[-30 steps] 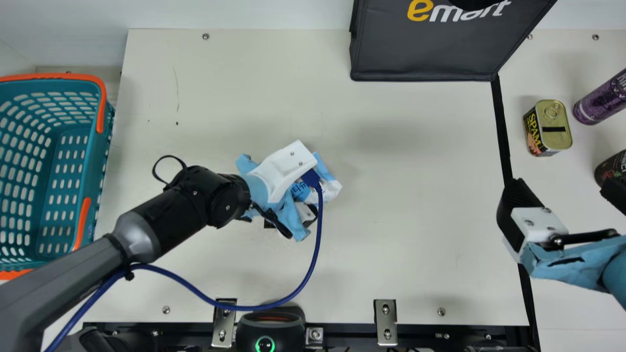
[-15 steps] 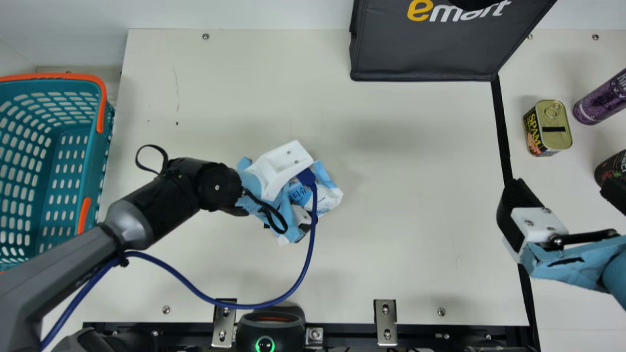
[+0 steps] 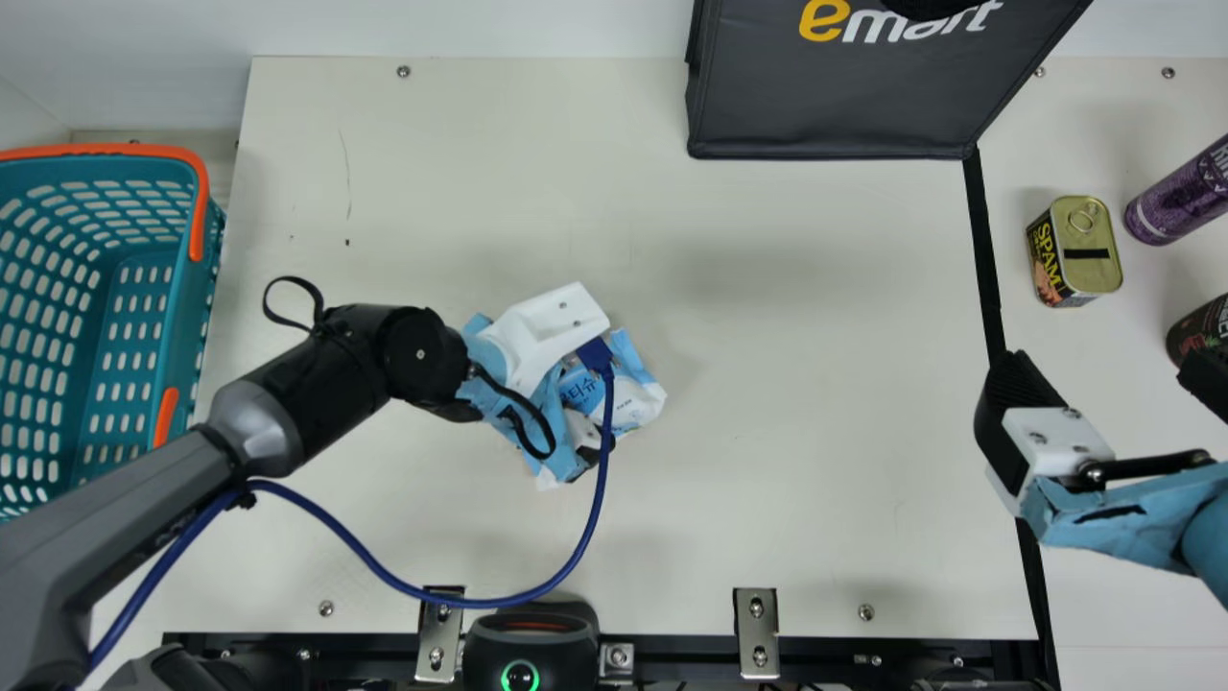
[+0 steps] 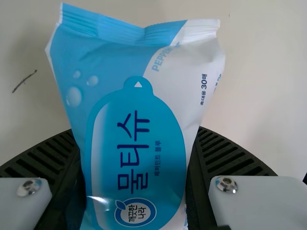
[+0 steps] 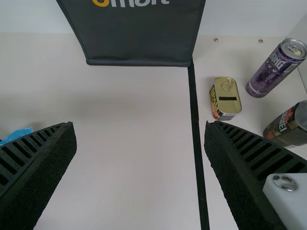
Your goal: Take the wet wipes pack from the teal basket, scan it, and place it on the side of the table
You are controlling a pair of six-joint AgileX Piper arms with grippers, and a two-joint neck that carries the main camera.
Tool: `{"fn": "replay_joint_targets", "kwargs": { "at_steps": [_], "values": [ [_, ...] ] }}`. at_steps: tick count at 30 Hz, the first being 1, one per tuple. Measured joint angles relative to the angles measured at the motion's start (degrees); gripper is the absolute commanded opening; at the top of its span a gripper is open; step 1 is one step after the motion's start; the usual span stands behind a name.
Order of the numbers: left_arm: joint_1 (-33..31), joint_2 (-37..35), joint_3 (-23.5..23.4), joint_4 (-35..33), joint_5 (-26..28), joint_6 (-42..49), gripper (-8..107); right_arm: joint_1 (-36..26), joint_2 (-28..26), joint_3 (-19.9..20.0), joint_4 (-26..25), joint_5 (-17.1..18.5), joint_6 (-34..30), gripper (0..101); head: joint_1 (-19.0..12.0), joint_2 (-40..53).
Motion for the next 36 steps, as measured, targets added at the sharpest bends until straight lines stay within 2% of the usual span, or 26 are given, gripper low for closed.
{"fn": "replay_joint_targets", "kwargs": {
  "at_steps": [18,36],
  "values": [
    [0.4,0.5,-2.9,12.8,7.5,0.7,-8,0.0,0.0,0.0,0.0,0.0,0.0,95,0.0,0.0],
    [-3.3,0.7,-7.1,24.6,14.3,2.0,-8,0.0,0.0,0.0,0.0,0.0,0.0,95,0.0,0.0]
  ]
}}
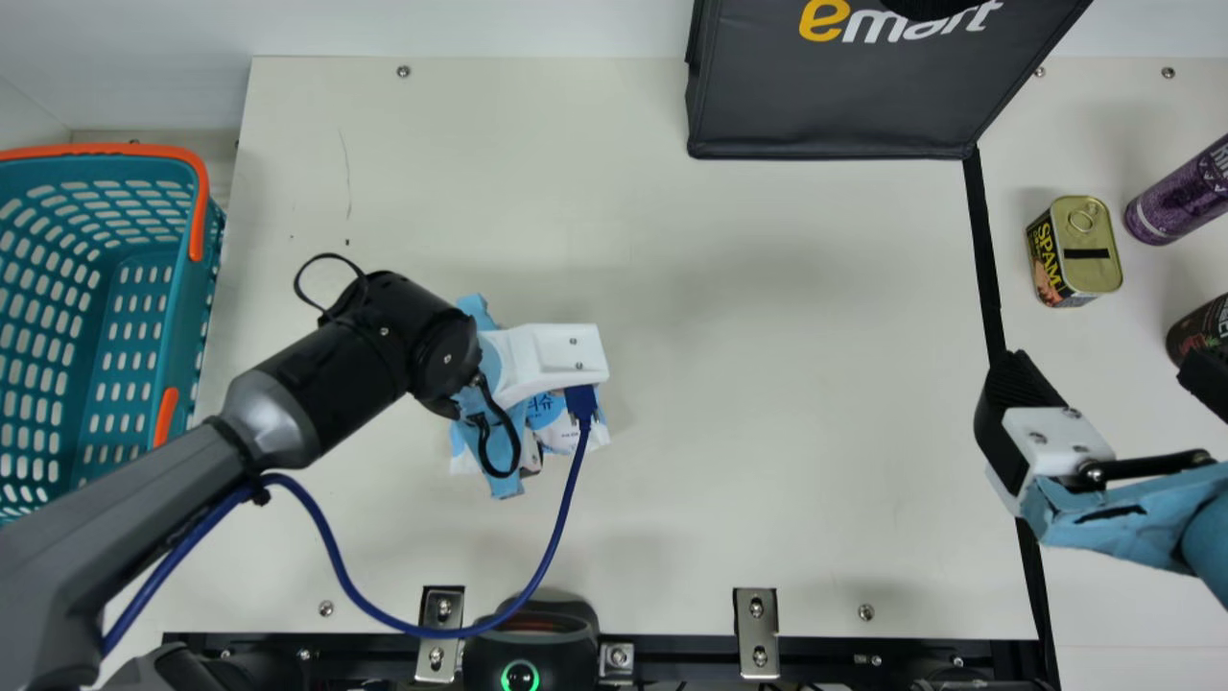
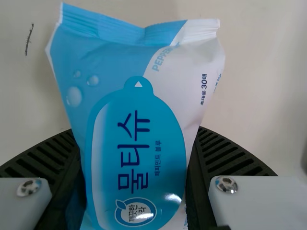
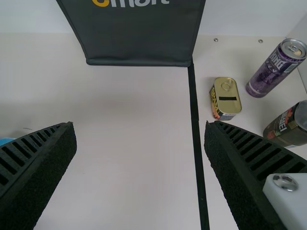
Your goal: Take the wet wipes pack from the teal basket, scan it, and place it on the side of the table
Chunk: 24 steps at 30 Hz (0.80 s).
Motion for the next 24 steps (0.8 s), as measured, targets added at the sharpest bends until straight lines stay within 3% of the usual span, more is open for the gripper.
{"fn": "replay_joint_targets", "kwargs": {
  "at_steps": [24],
  "values": [
    [-2.3,-0.5,-1.7,6.3,4.7,1.9,-8,0.0,0.0,0.0,0.0,0.0,0.0,95,0.0,0.0]
  ]
}}
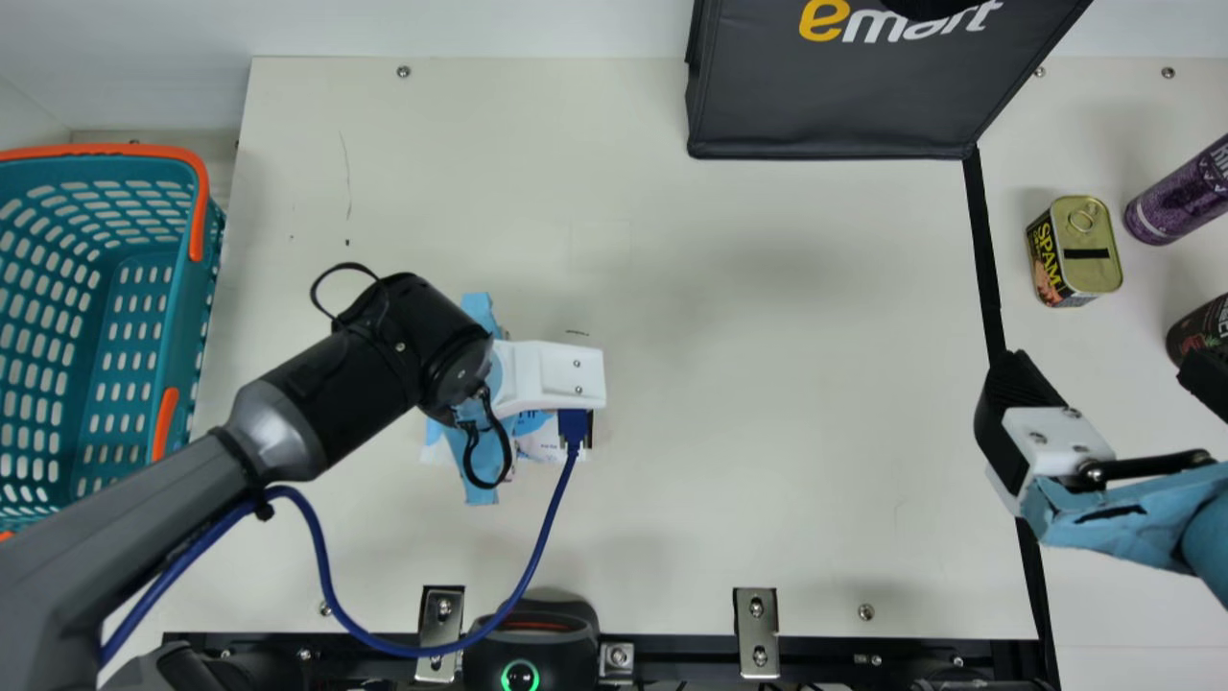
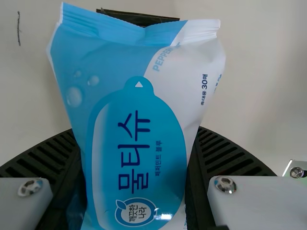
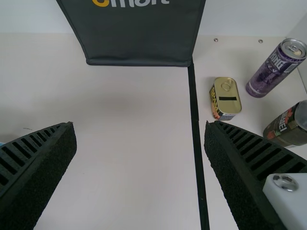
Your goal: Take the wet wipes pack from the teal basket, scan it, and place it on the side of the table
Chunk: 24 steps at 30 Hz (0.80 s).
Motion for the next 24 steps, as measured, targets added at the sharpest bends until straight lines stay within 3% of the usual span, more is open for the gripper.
{"fn": "replay_joint_targets", "kwargs": {
  "at_steps": [24],
  "values": [
    [-1.3,0.1,1.4,3.4,-9.7,-10.1,-8,0.0,0.0,0.0,0.0,0.1,0.0,95,0.0,0.0]
  ]
}}
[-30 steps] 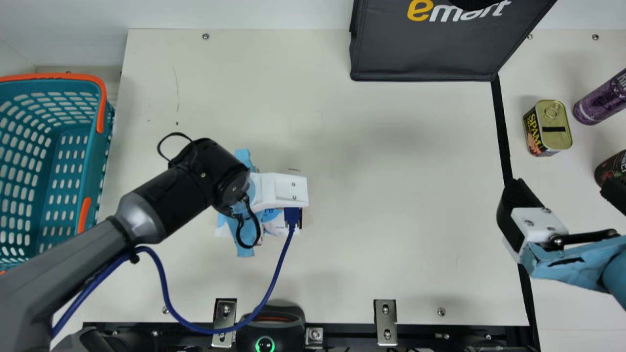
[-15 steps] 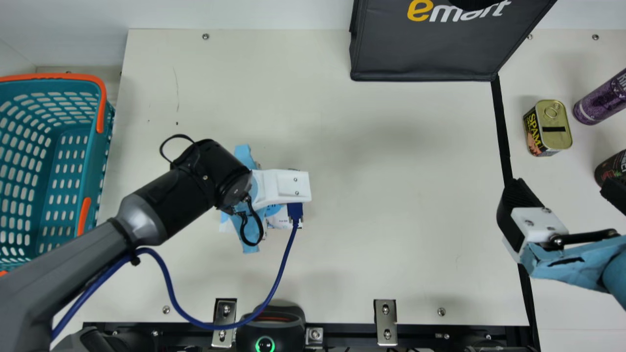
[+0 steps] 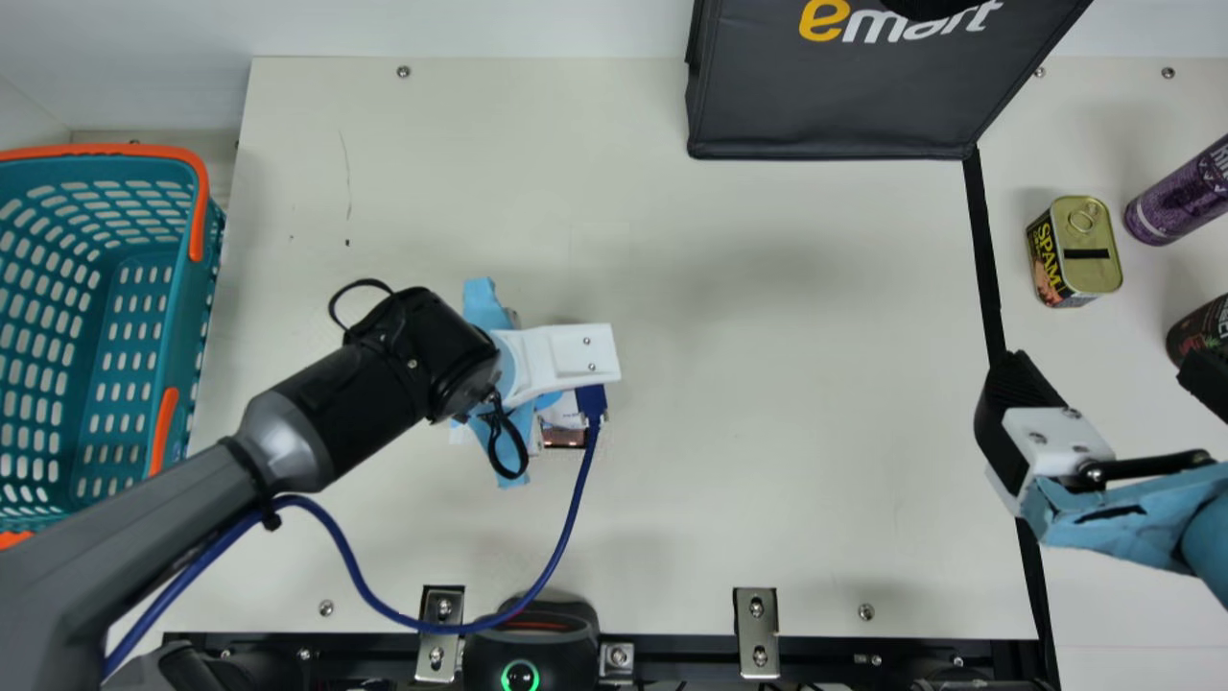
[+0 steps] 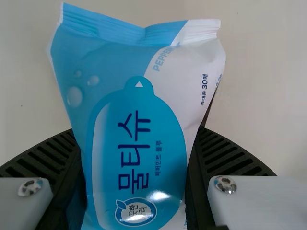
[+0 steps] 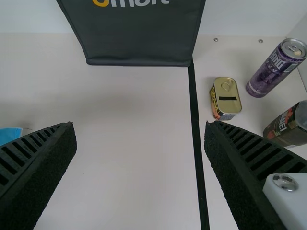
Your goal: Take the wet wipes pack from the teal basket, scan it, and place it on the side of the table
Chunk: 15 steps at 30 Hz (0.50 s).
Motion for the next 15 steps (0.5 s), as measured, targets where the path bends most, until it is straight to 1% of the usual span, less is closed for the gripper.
{"fn": "replay_joint_targets", "kwargs": {
  "at_steps": [6,15],
  "values": [
    [-0.4,1.6,-2.4,-0.5,-0.6,-2.2,-8,0.0,0.0,0.0,0.0,0.0,0.0,95,0.0,0.0],
    [-1.5,5.4,-8.9,-2.3,0.8,-6.2,-8,0.0,0.0,0.0,0.0,0.0,0.0,95,0.0,0.0]
  ]
}}
